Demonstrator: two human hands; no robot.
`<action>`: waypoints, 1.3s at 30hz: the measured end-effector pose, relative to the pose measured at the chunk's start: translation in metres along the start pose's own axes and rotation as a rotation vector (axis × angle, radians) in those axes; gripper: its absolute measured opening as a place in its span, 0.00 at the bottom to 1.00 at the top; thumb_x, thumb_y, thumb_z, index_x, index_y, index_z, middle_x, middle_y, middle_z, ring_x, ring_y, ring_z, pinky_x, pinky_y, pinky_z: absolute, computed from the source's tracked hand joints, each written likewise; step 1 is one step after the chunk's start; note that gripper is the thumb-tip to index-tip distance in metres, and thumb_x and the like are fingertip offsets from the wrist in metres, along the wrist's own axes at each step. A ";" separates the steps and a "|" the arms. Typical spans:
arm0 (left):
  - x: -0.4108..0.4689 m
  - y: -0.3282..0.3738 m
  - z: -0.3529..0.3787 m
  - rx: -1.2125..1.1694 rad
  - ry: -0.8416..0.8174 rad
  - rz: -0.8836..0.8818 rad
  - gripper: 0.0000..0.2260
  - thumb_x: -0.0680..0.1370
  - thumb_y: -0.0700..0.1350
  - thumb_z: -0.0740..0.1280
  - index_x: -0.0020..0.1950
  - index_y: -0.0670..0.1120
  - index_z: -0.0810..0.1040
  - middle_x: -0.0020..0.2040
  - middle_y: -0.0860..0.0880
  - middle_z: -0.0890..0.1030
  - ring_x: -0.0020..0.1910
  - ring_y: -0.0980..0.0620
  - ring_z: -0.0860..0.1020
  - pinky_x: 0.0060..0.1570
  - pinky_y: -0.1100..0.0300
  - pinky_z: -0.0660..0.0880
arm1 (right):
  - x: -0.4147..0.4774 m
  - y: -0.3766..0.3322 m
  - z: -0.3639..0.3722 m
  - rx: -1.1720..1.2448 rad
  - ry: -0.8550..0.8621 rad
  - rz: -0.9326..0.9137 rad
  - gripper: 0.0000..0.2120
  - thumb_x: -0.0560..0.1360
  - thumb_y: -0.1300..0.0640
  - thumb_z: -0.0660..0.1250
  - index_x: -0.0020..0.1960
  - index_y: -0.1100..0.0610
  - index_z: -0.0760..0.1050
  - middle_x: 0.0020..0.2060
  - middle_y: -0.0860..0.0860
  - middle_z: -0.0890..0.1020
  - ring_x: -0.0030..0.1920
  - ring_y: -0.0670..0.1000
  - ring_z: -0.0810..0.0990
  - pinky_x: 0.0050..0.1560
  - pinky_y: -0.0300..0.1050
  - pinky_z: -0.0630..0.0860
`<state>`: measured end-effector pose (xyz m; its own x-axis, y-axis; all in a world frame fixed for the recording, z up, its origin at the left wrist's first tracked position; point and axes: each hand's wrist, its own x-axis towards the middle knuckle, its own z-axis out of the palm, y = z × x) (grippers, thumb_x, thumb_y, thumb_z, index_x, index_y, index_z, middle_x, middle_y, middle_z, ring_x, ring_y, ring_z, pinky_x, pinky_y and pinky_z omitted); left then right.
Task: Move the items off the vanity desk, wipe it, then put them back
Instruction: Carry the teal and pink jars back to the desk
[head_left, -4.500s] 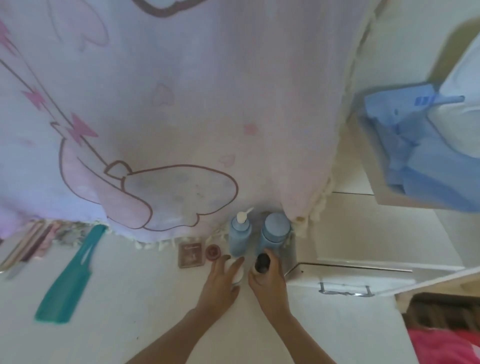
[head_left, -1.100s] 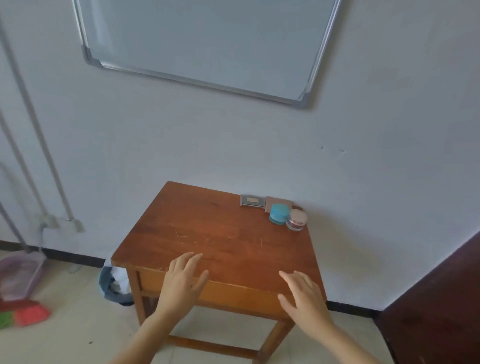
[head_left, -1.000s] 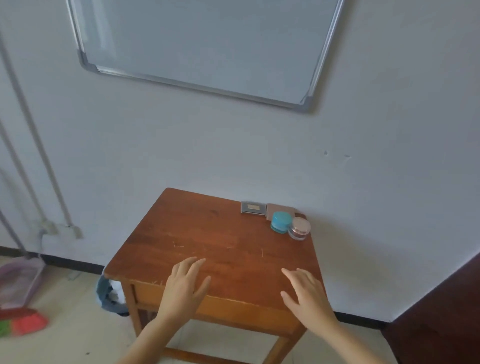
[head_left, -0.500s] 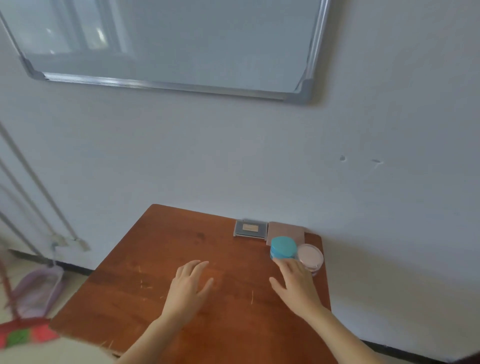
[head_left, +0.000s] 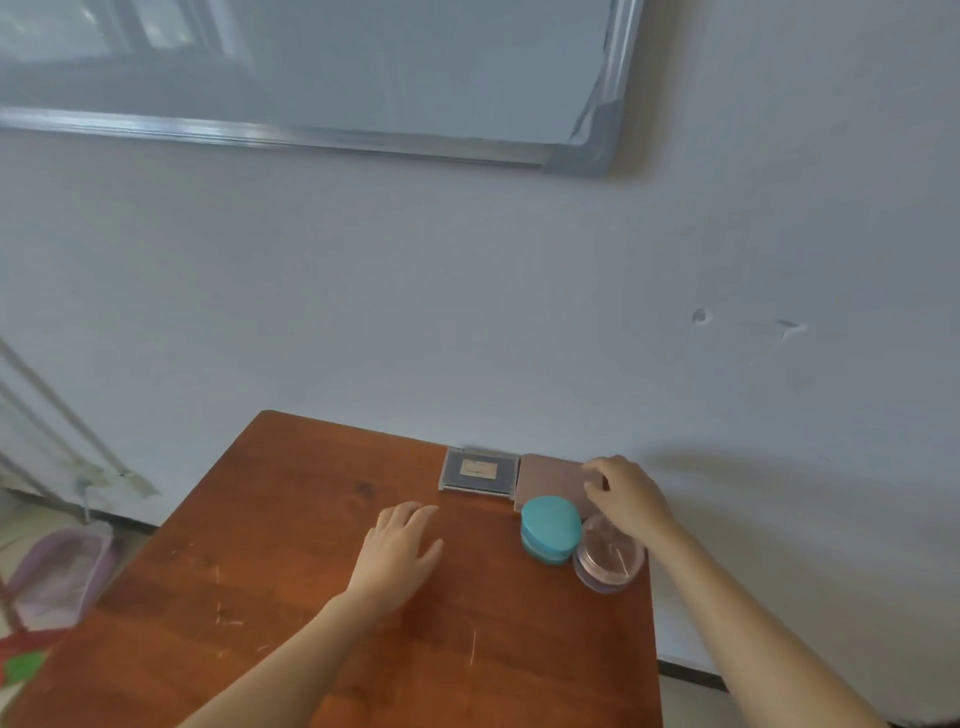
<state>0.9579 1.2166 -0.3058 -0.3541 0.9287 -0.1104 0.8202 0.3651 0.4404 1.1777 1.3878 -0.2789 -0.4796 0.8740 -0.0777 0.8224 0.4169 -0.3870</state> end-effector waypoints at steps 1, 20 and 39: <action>0.008 0.002 0.001 0.006 -0.010 0.010 0.20 0.79 0.51 0.57 0.71 0.51 0.61 0.71 0.52 0.63 0.70 0.52 0.58 0.68 0.57 0.59 | 0.007 0.002 -0.001 -0.001 -0.041 -0.005 0.16 0.77 0.54 0.60 0.65 0.53 0.71 0.61 0.53 0.74 0.61 0.53 0.72 0.59 0.46 0.69; 0.061 0.083 0.062 -0.086 -0.167 0.430 0.35 0.65 0.62 0.57 0.69 0.48 0.67 0.61 0.45 0.72 0.60 0.45 0.71 0.57 0.52 0.70 | -0.046 0.027 0.042 0.113 -0.058 -0.008 0.27 0.75 0.47 0.63 0.71 0.51 0.61 0.66 0.48 0.65 0.66 0.47 0.65 0.64 0.37 0.64; 0.025 0.078 0.027 -0.185 -0.096 0.577 0.30 0.70 0.52 0.70 0.69 0.48 0.66 0.63 0.48 0.68 0.63 0.49 0.66 0.61 0.61 0.64 | -0.129 0.004 0.018 -0.045 0.052 0.272 0.35 0.70 0.45 0.68 0.71 0.45 0.55 0.68 0.47 0.60 0.67 0.48 0.61 0.60 0.39 0.69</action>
<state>1.0249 1.2699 -0.2984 0.1729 0.9781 0.1157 0.7728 -0.2076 0.5997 1.2374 1.2725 -0.2872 -0.2245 0.9664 -0.1254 0.9321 0.1754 -0.3170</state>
